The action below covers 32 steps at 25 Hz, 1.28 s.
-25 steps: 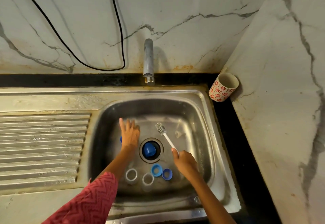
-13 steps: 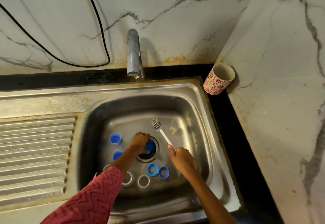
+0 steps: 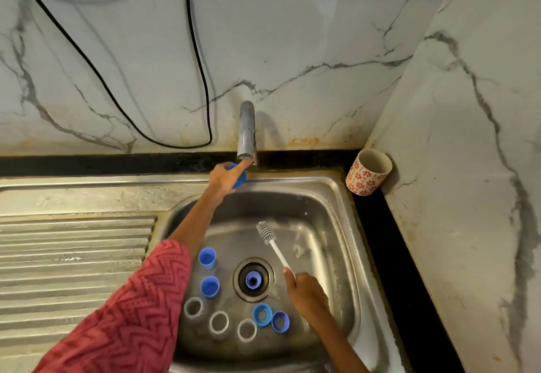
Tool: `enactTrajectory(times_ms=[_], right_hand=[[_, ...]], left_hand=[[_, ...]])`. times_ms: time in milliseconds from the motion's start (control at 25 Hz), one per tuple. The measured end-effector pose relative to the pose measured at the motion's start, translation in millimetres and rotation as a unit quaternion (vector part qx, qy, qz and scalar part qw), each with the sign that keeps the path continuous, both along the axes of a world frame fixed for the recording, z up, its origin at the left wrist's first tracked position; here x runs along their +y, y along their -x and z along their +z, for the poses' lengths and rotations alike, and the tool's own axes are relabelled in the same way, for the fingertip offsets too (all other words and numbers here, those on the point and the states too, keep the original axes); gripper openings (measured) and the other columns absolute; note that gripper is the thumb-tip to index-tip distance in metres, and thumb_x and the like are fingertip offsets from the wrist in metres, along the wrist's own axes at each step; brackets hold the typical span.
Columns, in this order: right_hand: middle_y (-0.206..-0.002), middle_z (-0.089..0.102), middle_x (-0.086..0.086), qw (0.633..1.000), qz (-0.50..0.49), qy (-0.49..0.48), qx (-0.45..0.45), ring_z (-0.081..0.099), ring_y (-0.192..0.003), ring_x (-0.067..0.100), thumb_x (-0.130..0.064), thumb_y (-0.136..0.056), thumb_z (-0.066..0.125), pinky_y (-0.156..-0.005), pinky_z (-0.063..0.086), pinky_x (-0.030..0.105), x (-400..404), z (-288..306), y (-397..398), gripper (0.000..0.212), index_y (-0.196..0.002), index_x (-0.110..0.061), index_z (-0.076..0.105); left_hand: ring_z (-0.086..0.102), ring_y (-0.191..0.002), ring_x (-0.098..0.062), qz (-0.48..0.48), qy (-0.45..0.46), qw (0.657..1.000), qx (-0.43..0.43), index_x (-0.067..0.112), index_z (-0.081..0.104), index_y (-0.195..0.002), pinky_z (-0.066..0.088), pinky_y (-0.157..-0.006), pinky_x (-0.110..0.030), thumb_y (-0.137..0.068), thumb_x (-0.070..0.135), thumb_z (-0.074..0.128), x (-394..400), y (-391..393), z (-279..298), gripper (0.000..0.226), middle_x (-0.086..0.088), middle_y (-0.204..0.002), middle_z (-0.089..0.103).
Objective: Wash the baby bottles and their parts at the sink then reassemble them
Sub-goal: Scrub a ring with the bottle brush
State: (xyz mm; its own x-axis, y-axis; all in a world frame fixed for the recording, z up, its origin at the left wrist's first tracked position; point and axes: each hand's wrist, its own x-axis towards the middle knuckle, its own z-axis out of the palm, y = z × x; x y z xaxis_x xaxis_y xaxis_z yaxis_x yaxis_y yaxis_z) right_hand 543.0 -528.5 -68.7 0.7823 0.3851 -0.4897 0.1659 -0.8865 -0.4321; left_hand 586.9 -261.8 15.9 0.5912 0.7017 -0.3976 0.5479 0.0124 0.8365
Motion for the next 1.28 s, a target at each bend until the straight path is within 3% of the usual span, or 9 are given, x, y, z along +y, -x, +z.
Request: enactTrajectory(times_ms=[120,320,520,680,840,920,1000,1160,1280], right_hand=[[-0.086,0.063,0.001,1.0,-0.024,0.001,-0.009,0.06,-0.081,0.017,-0.055,-0.098,0.024,-0.067,0.043,0.025,-3.5,-1.0,-0.9,0.057,-0.093,-0.014,0.064],[-0.103,0.067,0.006,0.999,-0.042,0.013,-0.029,0.063,-0.096,0.021,-0.055,-0.098,0.024,-0.076,0.045,0.027,-18.5,-5.5,-11.3,0.061,-0.105,-0.01,0.064],[-0.095,0.066,0.004,0.999,-0.038,0.017,-0.027,0.062,-0.089,0.02,-0.055,-0.098,0.024,-0.077,0.047,0.027,-16.9,-5.6,-8.3,0.061,-0.104,-0.01,0.065],[-0.08,0.057,-0.002,0.999,-0.039,0.003,-0.013,0.055,-0.075,0.016,-0.057,-0.097,0.024,-0.065,0.043,0.026,-15.3,-2.0,-5.4,0.056,-0.087,-0.014,0.059],[-0.068,0.052,-0.005,0.999,-0.05,-0.004,0.002,0.052,-0.067,0.015,-0.054,-0.098,0.027,-0.055,0.037,0.024,-21.8,10.3,-4.6,0.05,-0.071,-0.019,0.049],[-0.062,0.046,-0.008,0.999,-0.049,-0.007,-0.004,0.047,-0.058,0.008,-0.051,-0.099,0.027,-0.049,0.033,0.018,-28.9,16.6,-2.1,0.049,-0.062,-0.022,0.042],[-0.06,0.045,-0.008,0.999,-0.045,-0.007,-0.007,0.042,-0.053,0.003,-0.05,-0.1,0.027,-0.047,0.032,0.016,-34.5,22.2,-1.6,0.049,-0.06,-0.023,0.039],[-0.061,0.041,-0.008,0.999,-0.03,-0.003,-0.012,0.045,-0.058,0.009,-0.051,-0.1,0.026,-0.049,0.031,0.017,-35.3,30.4,-5.2,0.049,-0.06,-0.024,0.034],[-0.061,0.041,-0.007,0.999,-0.029,-0.017,-0.022,0.05,-0.069,0.017,-0.05,-0.099,0.027,-0.048,0.03,0.018,-31.4,37.6,-8.9,0.049,-0.059,-0.023,0.035]], left_hand=[[0.059,-0.098,-0.029,0.021,-0.137,0.987,0.079,0.001,0.055,-0.104,0.05,-0.087,-0.037,-0.081,0.058,0.061,-6.4,-24.1,24.4,0.062,-0.01,-0.101,0.058],[0.058,-0.106,-0.034,0.014,-0.136,0.986,0.096,0.0,0.054,-0.117,0.049,-0.093,-0.043,-0.088,0.038,0.06,-4.3,-35.3,20.8,0.049,-0.018,-0.116,0.059],[0.058,-0.104,-0.033,0.066,0.08,0.994,-0.026,-0.002,0.052,-0.124,0.05,-0.093,-0.045,-0.095,0.022,0.053,1.6,-26.7,13.7,0.038,-0.02,-0.12,0.057],[0.054,-0.077,-0.025,0.131,0.306,0.939,-0.092,0.006,0.054,-0.095,0.049,-0.085,-0.042,-0.095,0.036,0.05,-42.9,-7.9,-7.2,0.031,-0.013,-0.089,0.053],[0.054,-0.08,-0.03,0.178,0.458,0.871,-0.03,0.006,0.045,-0.12,0.056,-0.048,-0.035,-0.087,0.031,0.06,-70.2,21.0,-57.5,0.044,-0.019,-0.105,0.049],[0.054,-0.08,-0.032,0.194,0.485,0.852,-0.033,0.006,0.045,-0.117,0.054,-0.041,-0.035,-0.089,0.033,0.054,-75.7,29.9,-65.7,0.04,-0.018,-0.098,0.051],[0.055,-0.083,-0.033,0.207,0.513,0.829,-0.076,0.005,0.051,-0.109,0.056,-0.047,-0.034,-0.095,0.035,0.042,-77.8,30.4,-54.8,0.035,-0.015,-0.093,0.056],[0.055,-0.094,-0.029,0.205,0.502,0.821,-0.178,0.007,0.058,-0.091,0.034,-0.104,-0.049,-0.1,0.035,0.021,-61.8,12.8,-12.0,0.047,-0.009,-0.092,0.06],[0.054,-0.082,-0.025,0.253,0.496,0.808,-0.191,0.005,0.054,-0.095,0.042,-0.096,-0.038,-0.101,0.034,0.023,-62.8,1.2,5.1,0.043,-0.013,-0.083,0.055]])
